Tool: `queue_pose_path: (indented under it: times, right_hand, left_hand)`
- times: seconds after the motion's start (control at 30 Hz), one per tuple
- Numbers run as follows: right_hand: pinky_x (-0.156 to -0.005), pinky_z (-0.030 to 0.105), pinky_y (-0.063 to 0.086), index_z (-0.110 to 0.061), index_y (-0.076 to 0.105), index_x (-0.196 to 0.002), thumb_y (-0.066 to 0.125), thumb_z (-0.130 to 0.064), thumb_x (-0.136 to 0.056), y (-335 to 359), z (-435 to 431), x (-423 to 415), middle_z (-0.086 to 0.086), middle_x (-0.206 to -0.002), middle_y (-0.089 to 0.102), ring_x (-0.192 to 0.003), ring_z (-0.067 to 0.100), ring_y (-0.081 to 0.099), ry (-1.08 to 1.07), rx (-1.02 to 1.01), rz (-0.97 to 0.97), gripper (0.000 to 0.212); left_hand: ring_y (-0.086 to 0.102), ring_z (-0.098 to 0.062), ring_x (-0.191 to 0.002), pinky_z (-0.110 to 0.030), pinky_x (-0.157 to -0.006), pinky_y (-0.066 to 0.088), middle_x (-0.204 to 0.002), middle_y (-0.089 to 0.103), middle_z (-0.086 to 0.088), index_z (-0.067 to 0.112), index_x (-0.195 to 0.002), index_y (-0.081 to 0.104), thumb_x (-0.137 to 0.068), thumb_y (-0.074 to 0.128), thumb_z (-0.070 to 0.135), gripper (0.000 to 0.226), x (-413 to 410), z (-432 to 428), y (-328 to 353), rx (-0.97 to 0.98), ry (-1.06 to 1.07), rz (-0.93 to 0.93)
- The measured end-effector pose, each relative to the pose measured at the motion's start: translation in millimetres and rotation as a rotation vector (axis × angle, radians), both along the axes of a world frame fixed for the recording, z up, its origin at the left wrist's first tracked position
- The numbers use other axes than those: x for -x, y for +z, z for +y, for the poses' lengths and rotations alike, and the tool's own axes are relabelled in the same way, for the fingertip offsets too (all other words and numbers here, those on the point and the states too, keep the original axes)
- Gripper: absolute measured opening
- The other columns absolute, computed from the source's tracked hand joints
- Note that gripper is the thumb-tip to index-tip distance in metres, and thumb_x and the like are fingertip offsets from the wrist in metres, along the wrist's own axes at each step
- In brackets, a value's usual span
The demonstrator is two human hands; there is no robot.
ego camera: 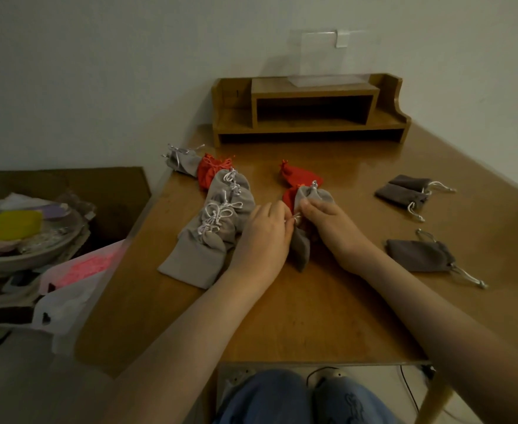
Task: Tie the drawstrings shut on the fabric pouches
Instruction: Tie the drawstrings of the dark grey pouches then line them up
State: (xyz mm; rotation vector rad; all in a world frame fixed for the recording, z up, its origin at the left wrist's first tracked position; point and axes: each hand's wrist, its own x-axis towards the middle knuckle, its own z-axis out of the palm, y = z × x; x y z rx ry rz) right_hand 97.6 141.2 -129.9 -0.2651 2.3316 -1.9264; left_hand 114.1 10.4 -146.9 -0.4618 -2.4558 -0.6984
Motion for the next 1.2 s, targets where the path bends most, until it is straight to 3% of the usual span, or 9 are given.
queue_pose_path:
  times: [0.17,0.27,0.4,0.5,0.77,1.0,1.2]
  right_hand:
    - [-0.062,0.012,0.045,-0.007,0.062,-0.105,0.049,-0.017,-0.098,-1.8,4.9,5.2,0.004,-0.088,0.06,-0.067,-0.002,0.056,0.073,-0.157,0.02,0.018]
    - [-0.063,0.008,0.046,-0.012,0.065,-0.097,0.051,-0.011,-0.096,-0.6,8.1,3.6,0.001,-0.089,0.063,-0.068,-0.005,0.058,0.085,-0.136,0.058,0.014]
    - [-0.063,0.007,0.047,-0.016,0.065,-0.089,0.053,-0.009,-0.095,0.2,9.0,2.1,-0.001,-0.087,0.064,-0.067,-0.007,0.058,0.057,-0.172,0.105,0.015]
    - [-0.058,0.006,0.044,-0.016,0.062,-0.085,0.052,-0.01,-0.095,0.1,8.3,0.8,-0.001,-0.08,0.061,-0.059,-0.009,0.054,0.039,-0.218,0.129,0.015]
    - [-0.067,0.005,0.044,-0.009,0.064,-0.096,0.052,-0.008,-0.095,-0.5,8.8,1.0,-0.006,-0.082,0.058,-0.068,-0.011,0.054,0.065,-0.379,0.312,0.013]
    - [-0.075,0.006,0.043,-0.013,0.063,-0.097,0.053,-0.006,-0.094,-1.2,8.4,-0.1,-0.008,-0.09,0.059,-0.083,-0.001,0.056,0.045,-0.347,0.364,0.012]
    - [-0.063,0.007,0.044,-0.005,0.064,-0.096,0.052,-0.001,-0.094,3.1,9.0,-3.9,-0.005,-0.08,0.058,-0.065,-0.011,0.054,0.058,-0.23,0.322,0.013]
  left_hand:
    - [0.04,-0.011,-0.081,-0.025,-0.068,0.032,-0.082,0.047,0.001,0.006,-0.089,0.057,-0.091,0.059,0.008,0.004,3.2,-1.5,-2.3,-0.013,0.02,0.062]
    - [0.048,-0.019,-0.082,-0.026,-0.069,0.033,-0.084,0.056,-0.005,0.006,-0.089,0.057,-0.091,0.059,0.007,0.003,3.7,-2.0,-3.5,-0.003,0.005,0.055]
    - [0.044,-0.015,-0.082,-0.021,-0.068,0.027,-0.081,0.047,0.004,0.008,-0.09,0.058,-0.093,0.057,0.011,0.004,2.5,-5.0,-1.7,-0.019,-0.01,0.002]
    - [0.047,-0.015,-0.082,-0.022,-0.066,0.03,-0.08,0.051,0.003,0.009,-0.091,0.061,-0.093,0.057,0.013,0.006,2.8,-6.7,-2.0,-0.042,-0.012,-0.022]
    - [0.046,-0.014,-0.081,-0.023,-0.067,0.029,-0.078,0.055,-0.001,0.007,-0.089,0.061,-0.092,0.058,0.011,0.006,1.5,-5.7,-2.6,-0.05,-0.006,0.017]
    - [0.042,-0.011,-0.08,-0.024,-0.068,0.032,-0.081,0.048,0.005,0.008,-0.089,0.058,-0.092,0.059,0.011,0.004,0.6,-2.3,-2.3,-0.038,0.012,0.058]
    - [0.05,-0.012,-0.081,-0.02,-0.068,0.035,-0.083,0.051,0.008,0.009,-0.088,0.06,-0.092,0.059,0.012,0.005,-0.2,-5.6,1.2,-0.178,-0.016,-0.009]
